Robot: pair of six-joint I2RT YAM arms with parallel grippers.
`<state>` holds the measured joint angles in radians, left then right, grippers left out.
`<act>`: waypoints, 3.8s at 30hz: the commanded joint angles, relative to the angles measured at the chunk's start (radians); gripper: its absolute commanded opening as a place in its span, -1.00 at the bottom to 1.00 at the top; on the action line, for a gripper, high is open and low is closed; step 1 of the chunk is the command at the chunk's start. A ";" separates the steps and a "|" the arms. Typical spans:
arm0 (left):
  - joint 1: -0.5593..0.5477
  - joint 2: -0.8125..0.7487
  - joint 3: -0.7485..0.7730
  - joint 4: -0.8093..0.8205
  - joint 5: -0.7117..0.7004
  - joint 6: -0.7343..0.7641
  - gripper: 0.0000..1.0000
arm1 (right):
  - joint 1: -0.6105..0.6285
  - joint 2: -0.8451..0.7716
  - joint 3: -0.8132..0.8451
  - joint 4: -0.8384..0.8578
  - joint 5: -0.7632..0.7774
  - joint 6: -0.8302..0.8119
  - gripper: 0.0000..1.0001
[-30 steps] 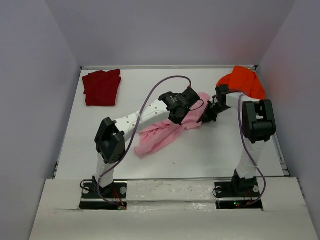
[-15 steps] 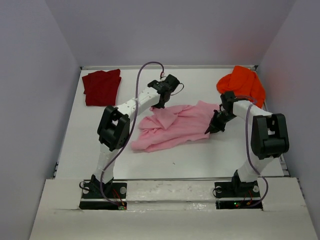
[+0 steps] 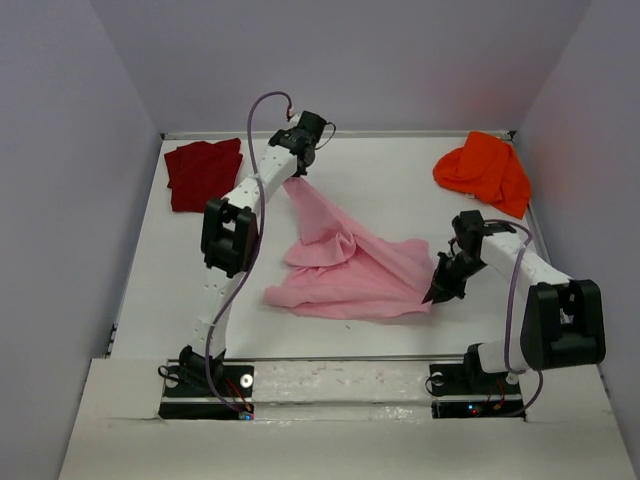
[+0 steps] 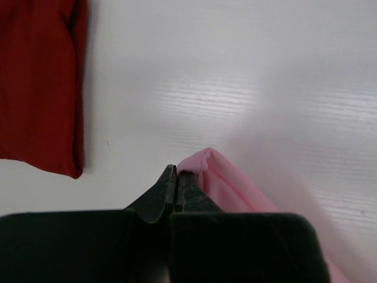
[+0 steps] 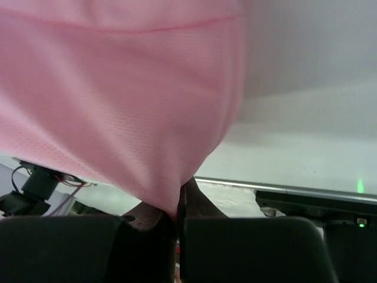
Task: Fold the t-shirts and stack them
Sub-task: Flatten out the tshirt
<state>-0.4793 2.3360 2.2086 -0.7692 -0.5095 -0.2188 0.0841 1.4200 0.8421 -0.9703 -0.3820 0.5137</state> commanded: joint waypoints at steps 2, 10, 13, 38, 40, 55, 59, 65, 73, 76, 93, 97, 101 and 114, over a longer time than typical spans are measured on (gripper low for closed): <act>0.082 -0.007 0.053 0.016 -0.080 0.047 -0.96 | -0.007 -0.107 -0.020 -0.142 -0.015 -0.023 -1.00; 0.168 -0.043 -0.044 0.022 -0.139 0.062 -0.97 | -0.007 -0.072 0.034 -0.192 0.103 0.016 -1.00; 0.185 -0.092 -0.096 0.001 -0.162 0.024 -0.98 | -0.007 -0.021 0.104 -0.202 0.155 0.006 -1.00; 0.185 -0.382 -0.233 -0.056 -0.081 -0.031 -0.97 | -0.069 0.094 -0.018 -0.084 -0.181 -0.095 -0.99; 0.185 -0.374 -0.210 -0.064 -0.080 -0.028 -0.97 | -0.069 0.091 -0.037 -0.067 -0.193 -0.098 -0.66; 0.171 -0.333 -0.151 -0.099 -0.058 -0.010 -0.97 | -0.299 0.088 -0.018 0.302 -0.527 0.048 0.73; 0.165 -0.340 -0.173 -0.087 -0.052 0.004 -0.97 | -0.313 0.257 -0.060 0.446 -0.655 0.046 0.70; 0.143 -0.343 -0.178 -0.091 -0.047 -0.001 -0.97 | -0.313 0.388 -0.060 0.708 -0.711 0.156 0.66; 0.082 -0.349 -0.199 -0.102 -0.072 -0.021 -0.97 | -0.313 0.560 0.159 0.765 -0.742 0.155 0.64; 0.076 -0.346 -0.185 -0.108 -0.075 -0.022 -0.96 | -0.267 0.611 0.290 0.717 -0.729 0.138 0.62; 0.074 -0.345 -0.178 -0.104 -0.087 -0.014 -0.96 | 0.077 0.686 0.592 0.470 -0.518 -0.132 0.66; 0.073 -0.357 -0.201 -0.085 -0.086 -0.007 -0.96 | 0.077 0.671 0.580 0.472 -0.494 -0.159 0.66; 0.073 -0.362 -0.208 -0.078 -0.081 -0.004 -0.96 | 0.077 0.639 0.591 0.501 -0.494 -0.188 0.66; 0.071 -0.374 -0.237 -0.055 -0.063 0.001 -0.96 | 0.095 0.711 0.824 0.492 -0.410 -0.444 0.79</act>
<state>-0.4088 2.0148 1.9762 -0.8410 -0.5533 -0.2226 0.1673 2.1056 1.5791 -0.4946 -0.8169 0.1726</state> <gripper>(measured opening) 0.026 0.894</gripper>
